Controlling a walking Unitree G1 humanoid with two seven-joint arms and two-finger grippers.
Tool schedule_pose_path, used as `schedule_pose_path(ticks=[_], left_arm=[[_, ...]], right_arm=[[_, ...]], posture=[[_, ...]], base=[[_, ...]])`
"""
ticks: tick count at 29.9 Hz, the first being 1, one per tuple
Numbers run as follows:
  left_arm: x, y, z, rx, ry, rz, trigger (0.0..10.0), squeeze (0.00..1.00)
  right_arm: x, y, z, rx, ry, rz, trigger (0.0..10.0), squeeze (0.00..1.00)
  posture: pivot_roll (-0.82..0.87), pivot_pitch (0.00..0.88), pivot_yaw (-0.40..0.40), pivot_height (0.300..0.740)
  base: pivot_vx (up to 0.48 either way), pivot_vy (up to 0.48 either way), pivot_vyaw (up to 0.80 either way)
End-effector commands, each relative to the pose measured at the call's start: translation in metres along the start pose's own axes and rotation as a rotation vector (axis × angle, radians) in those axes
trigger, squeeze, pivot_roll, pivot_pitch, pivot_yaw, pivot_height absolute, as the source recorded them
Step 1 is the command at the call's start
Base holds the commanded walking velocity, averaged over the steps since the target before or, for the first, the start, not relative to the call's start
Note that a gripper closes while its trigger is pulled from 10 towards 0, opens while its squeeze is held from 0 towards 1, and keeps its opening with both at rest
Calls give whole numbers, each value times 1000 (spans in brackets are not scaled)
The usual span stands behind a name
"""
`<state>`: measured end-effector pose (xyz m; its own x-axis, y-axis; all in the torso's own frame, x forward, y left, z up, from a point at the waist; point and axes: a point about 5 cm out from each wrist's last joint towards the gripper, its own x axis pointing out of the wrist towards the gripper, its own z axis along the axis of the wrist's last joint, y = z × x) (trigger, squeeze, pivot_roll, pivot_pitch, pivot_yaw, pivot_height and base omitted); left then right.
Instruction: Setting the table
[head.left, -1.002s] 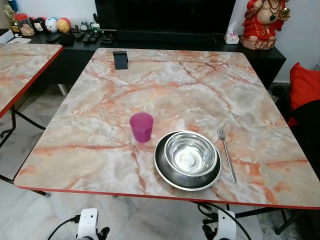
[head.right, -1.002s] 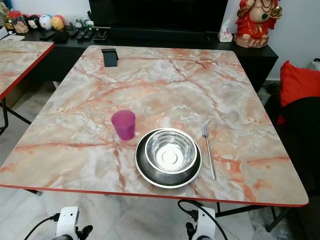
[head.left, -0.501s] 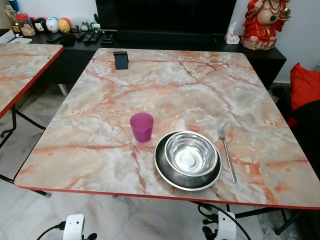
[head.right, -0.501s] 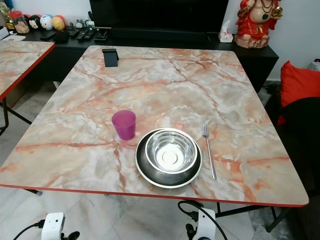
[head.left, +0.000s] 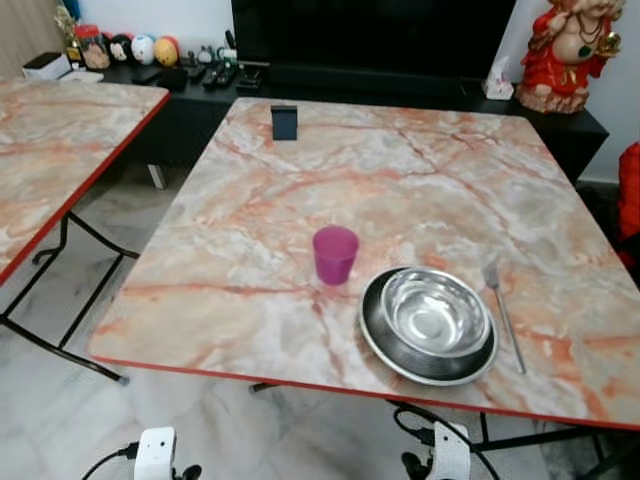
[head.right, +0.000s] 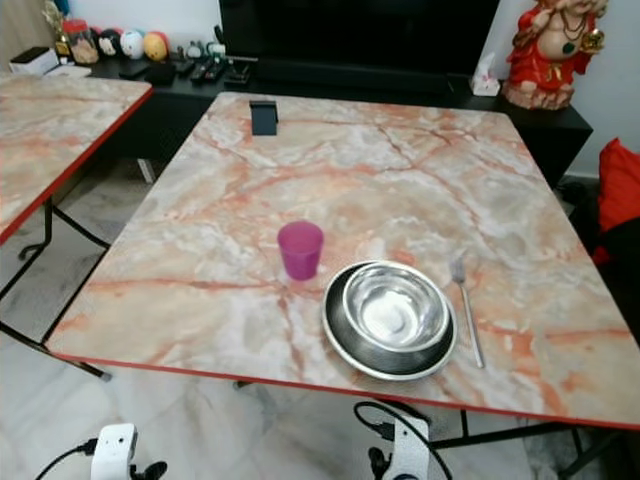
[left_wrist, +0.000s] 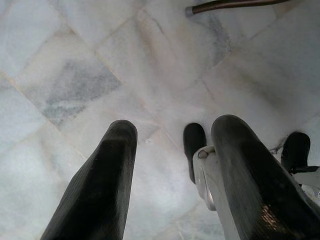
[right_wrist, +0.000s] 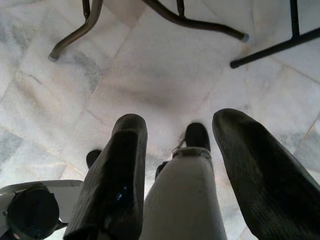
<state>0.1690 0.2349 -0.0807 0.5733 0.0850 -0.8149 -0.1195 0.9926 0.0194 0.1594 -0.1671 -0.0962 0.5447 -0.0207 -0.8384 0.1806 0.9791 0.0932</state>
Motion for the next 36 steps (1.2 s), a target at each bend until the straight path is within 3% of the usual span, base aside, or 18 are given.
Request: schedule_pose_path(ticks=[1, 18, 36], left_arm=[[0, -2, -4, -4, 16, 0, 10000, 0], [1, -11, -6, -9, 10, -10, 10000, 0], [-1, 0, -5, -11, 6, 0, 10000, 0]], right_arm=[[0, -2, 0, -4, 3, -4, 10000, 0], [0, -2, 1, -8, 0, -1, 10000, 0], [0, -2, 1, -11, 1, -1, 10000, 0]], posture=[[-87, 0, -23, 740], [-87, 0, -25, 740], [-84, 0, -25, 740]], base=[[0, 326, 0], [0, 325, 0], [0, 320, 0]])
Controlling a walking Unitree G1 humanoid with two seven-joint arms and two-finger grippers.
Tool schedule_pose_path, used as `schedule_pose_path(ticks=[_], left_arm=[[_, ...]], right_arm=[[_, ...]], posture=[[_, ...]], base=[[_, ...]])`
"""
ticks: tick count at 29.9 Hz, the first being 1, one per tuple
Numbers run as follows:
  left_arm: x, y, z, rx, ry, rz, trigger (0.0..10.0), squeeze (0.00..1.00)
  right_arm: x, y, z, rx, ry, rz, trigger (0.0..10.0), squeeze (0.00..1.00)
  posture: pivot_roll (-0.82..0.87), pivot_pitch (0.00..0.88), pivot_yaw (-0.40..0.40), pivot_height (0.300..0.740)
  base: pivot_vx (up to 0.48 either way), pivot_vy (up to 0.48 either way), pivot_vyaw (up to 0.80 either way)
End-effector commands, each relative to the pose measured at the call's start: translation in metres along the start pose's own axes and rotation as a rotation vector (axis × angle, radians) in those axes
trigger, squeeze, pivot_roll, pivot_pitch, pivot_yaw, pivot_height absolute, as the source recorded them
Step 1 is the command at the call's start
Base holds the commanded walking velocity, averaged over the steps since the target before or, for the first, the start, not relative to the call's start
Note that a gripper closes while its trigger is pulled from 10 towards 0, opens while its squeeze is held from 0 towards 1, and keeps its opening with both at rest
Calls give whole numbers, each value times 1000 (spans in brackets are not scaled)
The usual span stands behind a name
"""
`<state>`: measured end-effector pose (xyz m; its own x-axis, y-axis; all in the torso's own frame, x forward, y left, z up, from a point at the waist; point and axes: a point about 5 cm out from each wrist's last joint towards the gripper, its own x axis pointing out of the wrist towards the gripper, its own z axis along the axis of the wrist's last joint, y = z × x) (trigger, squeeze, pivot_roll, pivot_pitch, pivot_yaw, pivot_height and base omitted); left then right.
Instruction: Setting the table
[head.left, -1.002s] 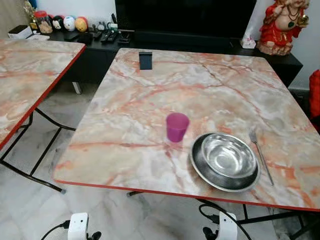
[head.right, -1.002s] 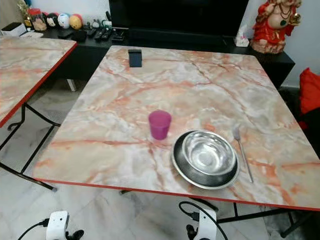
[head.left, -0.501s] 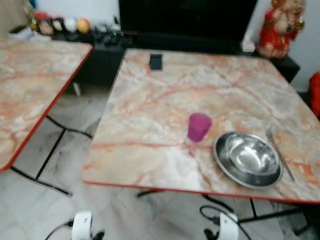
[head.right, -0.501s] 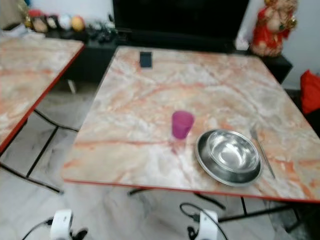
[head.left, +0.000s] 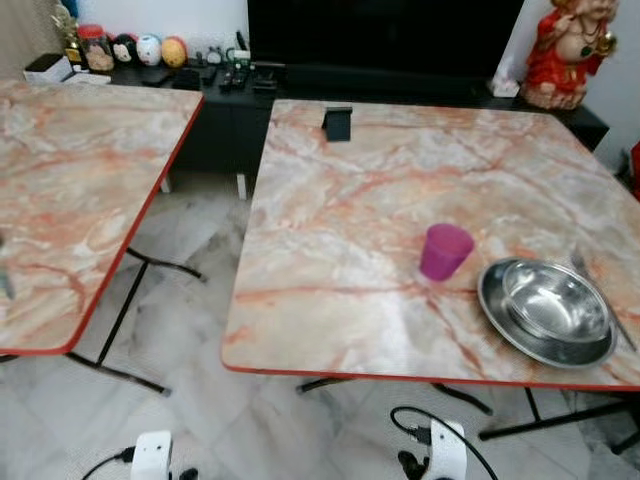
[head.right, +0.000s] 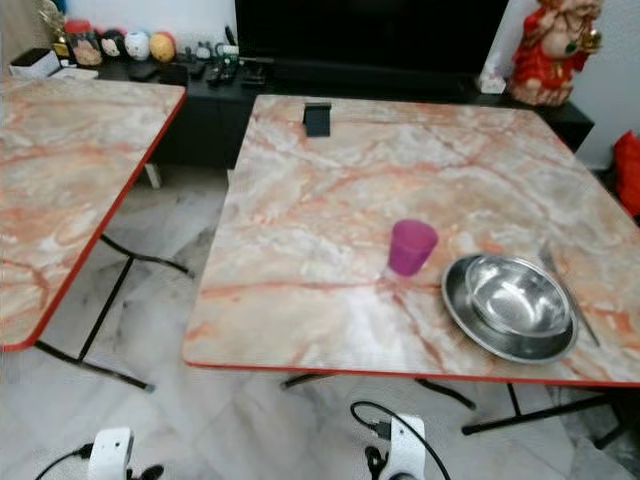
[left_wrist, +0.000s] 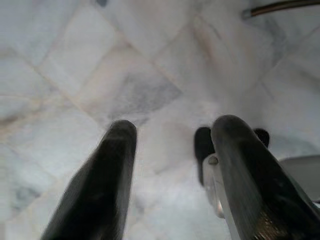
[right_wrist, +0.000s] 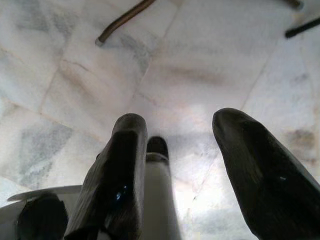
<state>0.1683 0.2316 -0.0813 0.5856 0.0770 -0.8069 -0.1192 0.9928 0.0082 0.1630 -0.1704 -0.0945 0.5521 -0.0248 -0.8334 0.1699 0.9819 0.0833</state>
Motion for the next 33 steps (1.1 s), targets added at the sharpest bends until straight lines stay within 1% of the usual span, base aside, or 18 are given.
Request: schedule_pose_path(ticks=[1, 4, 10, 13, 21, 27, 32, 33], left_arm=[[0, 2, -1, -4, 18, 8, 10000, 0], [1, -1, 1, -3, 16, 5, 10000, 0], [5, -23, 2, 0, 18, -17, 10000, 0], [5, -25, 3, 0, 18, -18, 10000, 0], [5, -20, 4, 2, 20, -10, 10000, 0], [4, -9, 8, 0, 16, 2, 10000, 0], [5, -9, 11, 1, 14, 2, 10000, 0], [6, -14, 13, 3, 11, -3, 10000, 0]], right_arm=[[-1, 0, -4, 3, 10, 2, 10000, 0], [-1, 0, -4, 3, 11, 2, 10000, 0], [-1, 0, -4, 0, 11, 3, 10000, 0], [-1, 0, -4, -3, 11, 4, 10000, 0], [-1, 0, -4, -14, 14, 7, 10000, 0], [-1, 0, -4, -16, 14, 5, 10000, 0], [-1, 1, -4, -19, 14, 5, 10000, 0], [-1, 1, -4, -22, 14, 4, 10000, 0]], posture=[[-84, 0, -25, 740], [-84, 0, -25, 740], [-84, 0, -26, 740], [-82, 0, -27, 740], [-81, 0, -26, 740], [-81, 0, -26, 740], [-81, 0, -25, 740], [-82, 0, -25, 740]], base=[[0, 319, 0], [0, 321, 0], [0, 319, 0], [0, 321, 0], [0, 322, 0], [0, 320, 0], [0, 320, 0], [0, 322, 0]])
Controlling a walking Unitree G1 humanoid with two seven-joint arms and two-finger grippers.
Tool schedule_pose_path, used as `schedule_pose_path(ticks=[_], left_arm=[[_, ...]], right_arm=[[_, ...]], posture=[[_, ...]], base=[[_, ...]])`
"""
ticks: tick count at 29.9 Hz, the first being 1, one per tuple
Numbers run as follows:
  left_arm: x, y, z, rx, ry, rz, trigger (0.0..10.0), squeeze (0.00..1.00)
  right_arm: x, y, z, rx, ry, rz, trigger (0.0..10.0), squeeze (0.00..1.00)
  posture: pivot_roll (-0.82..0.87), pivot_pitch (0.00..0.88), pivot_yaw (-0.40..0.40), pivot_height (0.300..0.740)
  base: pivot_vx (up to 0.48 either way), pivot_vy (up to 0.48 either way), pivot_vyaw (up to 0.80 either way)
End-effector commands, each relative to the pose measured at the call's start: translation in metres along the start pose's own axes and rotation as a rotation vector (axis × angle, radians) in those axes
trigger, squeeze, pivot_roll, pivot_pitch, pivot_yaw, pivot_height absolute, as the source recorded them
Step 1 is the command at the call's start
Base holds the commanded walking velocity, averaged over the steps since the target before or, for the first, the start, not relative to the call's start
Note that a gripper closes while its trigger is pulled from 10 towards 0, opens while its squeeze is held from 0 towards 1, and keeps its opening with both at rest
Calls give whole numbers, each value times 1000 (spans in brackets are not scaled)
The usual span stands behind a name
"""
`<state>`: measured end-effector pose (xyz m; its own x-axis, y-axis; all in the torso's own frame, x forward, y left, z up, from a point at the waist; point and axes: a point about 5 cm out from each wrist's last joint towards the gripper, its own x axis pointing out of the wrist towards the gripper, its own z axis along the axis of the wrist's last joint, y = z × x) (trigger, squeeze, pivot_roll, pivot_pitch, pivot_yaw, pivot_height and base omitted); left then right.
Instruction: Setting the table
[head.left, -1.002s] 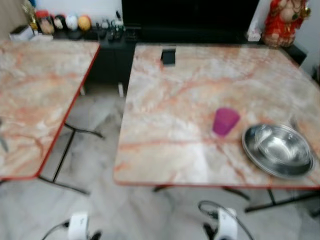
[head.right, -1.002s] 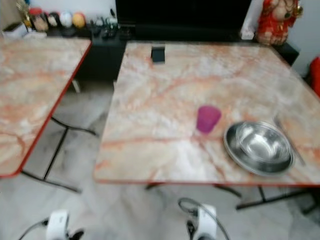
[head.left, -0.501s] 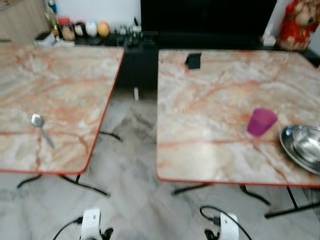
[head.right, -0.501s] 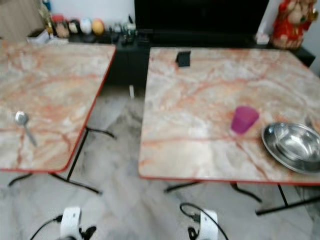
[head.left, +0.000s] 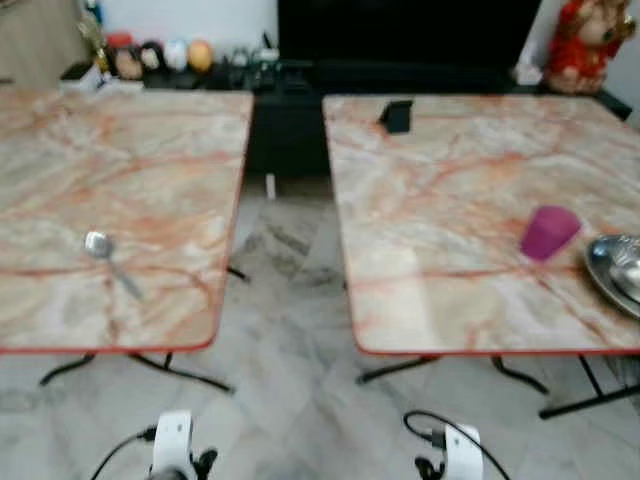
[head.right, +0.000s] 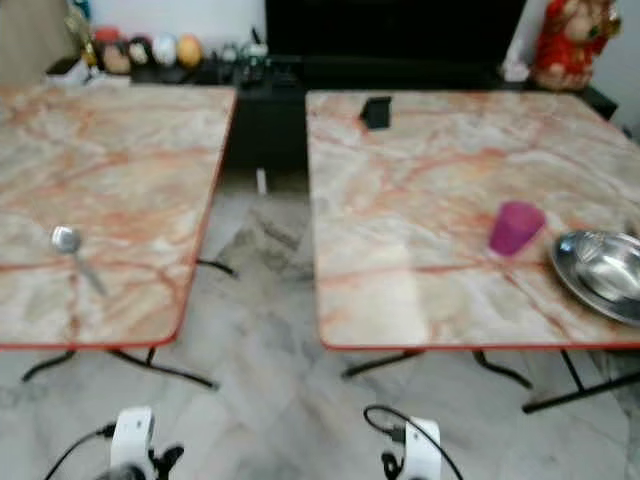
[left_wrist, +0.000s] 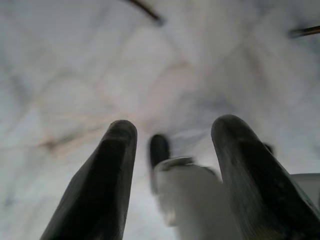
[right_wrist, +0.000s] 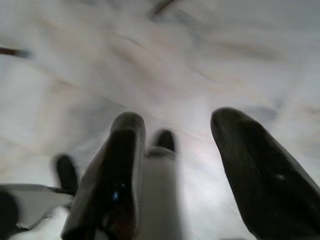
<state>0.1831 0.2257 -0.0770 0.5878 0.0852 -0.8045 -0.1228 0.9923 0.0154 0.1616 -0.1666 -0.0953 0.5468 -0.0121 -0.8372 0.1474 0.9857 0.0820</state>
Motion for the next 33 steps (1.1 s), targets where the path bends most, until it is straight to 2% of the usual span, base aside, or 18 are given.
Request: schedule_pose_path(ticks=[1, 7, 16, 26, 33], left_arm=[[2, -9, 0, 3, 14, -13, 10000, 0], [3, -23, 0, 6, 16, -28, 10000, 0], [3, -33, -6, 9, 27, -34, 10000, 0], [4, -46, -2, 8, 22, -42, 10000, 0], [4, -41, -3, 16, 19, -35, 10000, 0]], right_arm=[[0, -3, -1, -2, 6, -8, 10000, 0], [-1, -3, -2, -6, 6, -9, 10000, 0], [0, -3, -1, -10, 4, -11, 10000, 0], [0, -4, -1, -20, 3, -11, 10000, 0], [0, -4, 1, -45, -3, -14, 10000, 0]], posture=[[-82, 0, -25, 740], [-80, 0, -26, 740], [-79, 0, -26, 740], [-78, 0, -27, 740], [-74, 0, -28, 740]], base=[[0, 315, 0], [0, 321, 0], [0, 319, 0], [0, 321, 0], [0, 274, 94]])
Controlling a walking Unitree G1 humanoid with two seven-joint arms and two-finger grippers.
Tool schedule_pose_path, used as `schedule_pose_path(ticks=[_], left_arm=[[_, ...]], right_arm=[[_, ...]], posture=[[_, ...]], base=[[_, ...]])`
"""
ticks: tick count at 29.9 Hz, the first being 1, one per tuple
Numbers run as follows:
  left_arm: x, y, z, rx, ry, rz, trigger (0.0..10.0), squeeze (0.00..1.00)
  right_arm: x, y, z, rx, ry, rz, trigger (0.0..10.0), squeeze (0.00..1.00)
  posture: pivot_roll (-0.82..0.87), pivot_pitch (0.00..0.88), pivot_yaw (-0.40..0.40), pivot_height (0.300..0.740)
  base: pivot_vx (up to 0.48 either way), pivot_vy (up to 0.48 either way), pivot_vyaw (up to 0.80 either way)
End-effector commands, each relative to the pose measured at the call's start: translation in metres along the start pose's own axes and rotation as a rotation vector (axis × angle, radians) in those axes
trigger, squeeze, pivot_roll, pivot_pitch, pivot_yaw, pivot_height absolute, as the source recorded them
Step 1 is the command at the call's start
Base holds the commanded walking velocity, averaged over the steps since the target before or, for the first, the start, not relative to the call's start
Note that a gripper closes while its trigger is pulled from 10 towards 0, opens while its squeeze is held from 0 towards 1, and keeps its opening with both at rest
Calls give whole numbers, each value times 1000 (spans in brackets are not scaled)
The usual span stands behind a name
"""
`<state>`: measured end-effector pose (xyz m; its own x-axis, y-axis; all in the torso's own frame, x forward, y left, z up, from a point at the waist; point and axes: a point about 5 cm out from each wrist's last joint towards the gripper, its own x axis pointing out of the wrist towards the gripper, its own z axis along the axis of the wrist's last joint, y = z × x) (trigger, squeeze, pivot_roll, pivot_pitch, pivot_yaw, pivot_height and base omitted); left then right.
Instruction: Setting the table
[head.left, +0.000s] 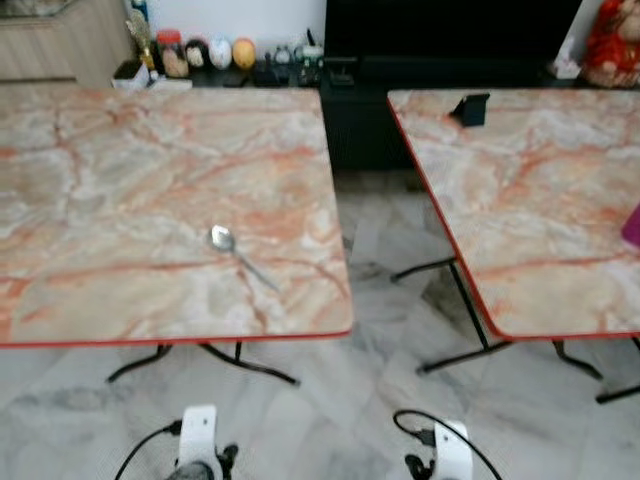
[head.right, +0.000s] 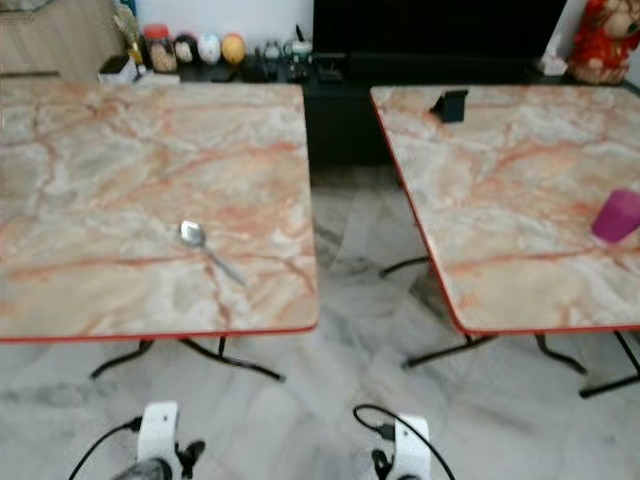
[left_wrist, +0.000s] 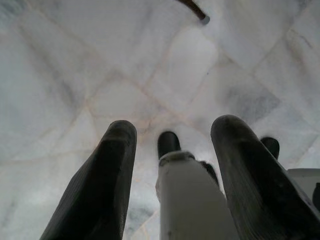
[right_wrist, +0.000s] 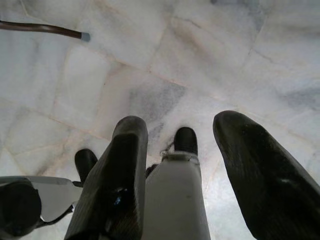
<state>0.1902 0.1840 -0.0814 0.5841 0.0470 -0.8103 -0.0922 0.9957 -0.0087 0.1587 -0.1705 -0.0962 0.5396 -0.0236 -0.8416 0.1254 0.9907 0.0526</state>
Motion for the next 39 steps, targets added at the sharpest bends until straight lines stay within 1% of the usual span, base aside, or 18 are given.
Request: schedule_pose_path(ticks=[1, 20, 22, 31, 34, 37, 39], left_arm=[[0, 1, -2, 13, 7, 2, 10000, 0], [0, 2, -3, 14, 8, 9, 10000, 0], [-1, 2, -3, 14, 8, 8, 10000, 0], [-1, 2, -4, 13, 9, 8, 10000, 0], [-1, 2, -4, 12, 8, 9, 10000, 0], [-1, 2, -4, 8, 8, 11, 10000, 0], [-1, 2, -4, 9, 9, 11, 10000, 0]], right_arm=[[0, 0, 3, -10, -11, -4, 10000, 0], [0, 0, 3, -12, -13, 0, 10000, 0], [0, 0, 3, 1, -17, -8, 10000, 0], [0, -2, 3, 2, -34, -32, 10000, 0], [0, -2, 5, 3, -60, -37, 10000, 0], [-1, -2, 11, -14, -119, -32, 10000, 0], [-1, -2, 13, -26, -138, -34, 10000, 0]], posture=[[-74, 0, -28, 740], [-70, 0, -30, 740], [-71, 0, -32, 740], [-69, 0, -35, 740], [-73, 0, -37, 740], [-73, 0, -42, 740], [-81, 0, -42, 740]], base=[[0, 0, 800], [0, 0, 786], [0, 0, 0], [0, 0, 0], [0, 0, 0], [0, 0, 0], [0, 0, 0]])
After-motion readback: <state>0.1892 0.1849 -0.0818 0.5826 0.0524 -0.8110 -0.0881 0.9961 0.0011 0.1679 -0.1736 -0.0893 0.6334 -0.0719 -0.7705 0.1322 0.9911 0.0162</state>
